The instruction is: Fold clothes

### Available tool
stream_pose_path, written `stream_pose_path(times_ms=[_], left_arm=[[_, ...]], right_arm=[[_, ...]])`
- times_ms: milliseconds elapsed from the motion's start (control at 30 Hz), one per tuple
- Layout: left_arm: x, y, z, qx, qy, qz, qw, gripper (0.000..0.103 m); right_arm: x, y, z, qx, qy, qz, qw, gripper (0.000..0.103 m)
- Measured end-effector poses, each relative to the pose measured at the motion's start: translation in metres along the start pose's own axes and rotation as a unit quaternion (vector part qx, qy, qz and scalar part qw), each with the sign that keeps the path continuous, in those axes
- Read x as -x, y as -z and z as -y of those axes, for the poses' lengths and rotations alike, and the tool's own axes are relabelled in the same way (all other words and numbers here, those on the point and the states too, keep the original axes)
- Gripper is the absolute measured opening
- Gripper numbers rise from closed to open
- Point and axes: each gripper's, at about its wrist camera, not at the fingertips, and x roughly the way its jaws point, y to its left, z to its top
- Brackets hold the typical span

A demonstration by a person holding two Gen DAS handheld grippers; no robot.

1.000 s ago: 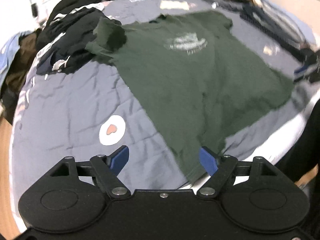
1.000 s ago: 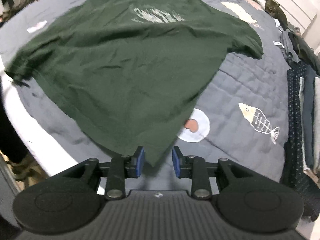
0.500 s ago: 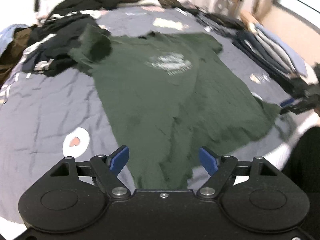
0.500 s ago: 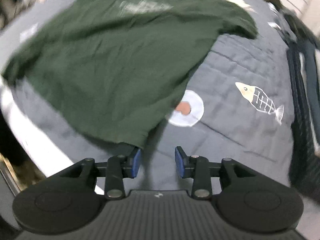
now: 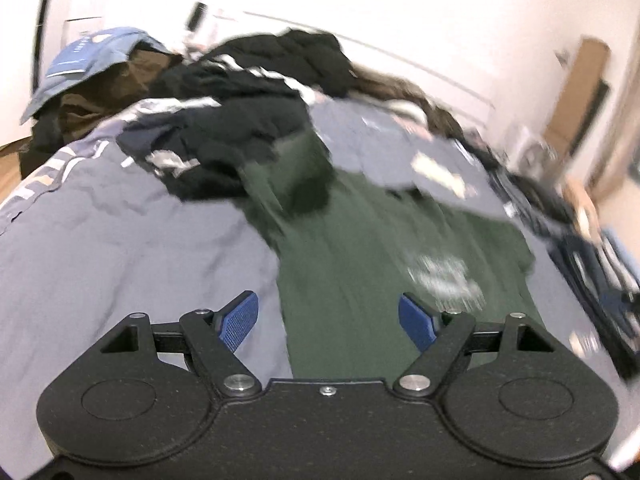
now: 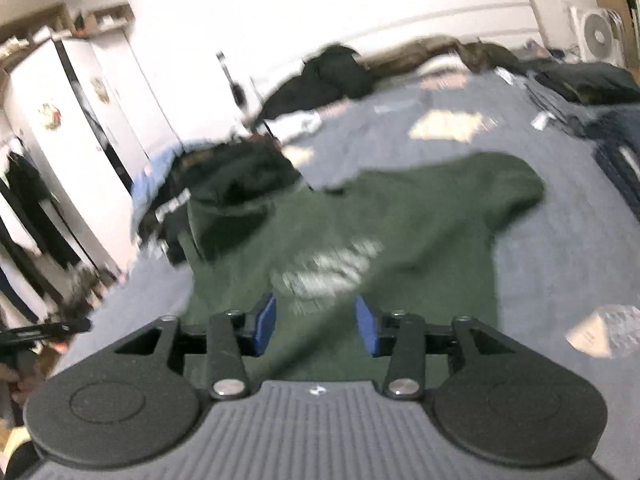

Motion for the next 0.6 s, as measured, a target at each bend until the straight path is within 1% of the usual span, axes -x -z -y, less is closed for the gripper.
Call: stream_pose_path(times_ms=[33,67,133,200,233,267,333,367,433,467,533,600], left_arm=[[-0.010,-0.005,-0.007,0.012,-0.001,0.003,0.9999,0.062],[-0.021,-0.010,-0.014,0.024,-0.003,0.006,0.9997,0.057],[-0.042,-0.021,-0.027,0.047,-0.005,0.012,0.9988,0.040],[-0.061,-0.031,-0.040,0.066,-0.008,0.018,0.9976,0.040],[-0.069,-0.035,-0.045,0.067,-0.011,0.022,0.9975,0.040],[-0.077,-0.040,-0.050,0.064,-0.014,0.026,0.9975,0.040],[-0.095,-0.049,-0.059,0.075,-0.028,0.033,0.9963,0.043],[-0.105,-0.052,-0.064,0.085,-0.035,0.034,0.9952,0.043],[-0.124,-0.058,-0.077,0.119,-0.043,0.038,0.9912,0.044],[-0.133,-0.059,-0.082,0.135,-0.045,0.040,0.9890,0.047],[-0.150,-0.063,-0.092,0.165,-0.048,0.042,0.9843,0.056],[-0.164,-0.065,-0.097,0.181,-0.052,0.041,0.9812,0.057]], right_arm=[[-0.012,-0.002,-0.001,-0.004,-0.005,0.007,1.000,0.046],[-0.022,-0.002,-0.001,-0.009,-0.011,0.013,1.000,0.046],[-0.039,0.005,0.001,-0.021,-0.028,0.018,0.999,0.046],[-0.057,0.011,0.003,-0.032,-0.046,0.024,0.998,0.046],[-0.066,0.014,0.003,-0.038,-0.054,0.027,0.997,0.046],[-0.074,0.018,0.004,-0.042,-0.058,0.022,0.997,0.046],[-0.084,0.023,-0.001,-0.034,-0.057,-0.002,0.998,0.046],[-0.084,0.025,-0.004,-0.024,-0.064,-0.005,0.998,0.046],[-0.080,0.027,-0.008,-0.012,-0.073,0.002,0.997,0.047],[-0.078,0.028,-0.009,-0.010,-0.078,0.006,0.997,0.047],[-0.077,0.026,-0.005,-0.018,-0.088,0.013,0.996,0.047],[-0.077,0.026,-0.002,-0.026,-0.092,0.018,0.995,0.047]])
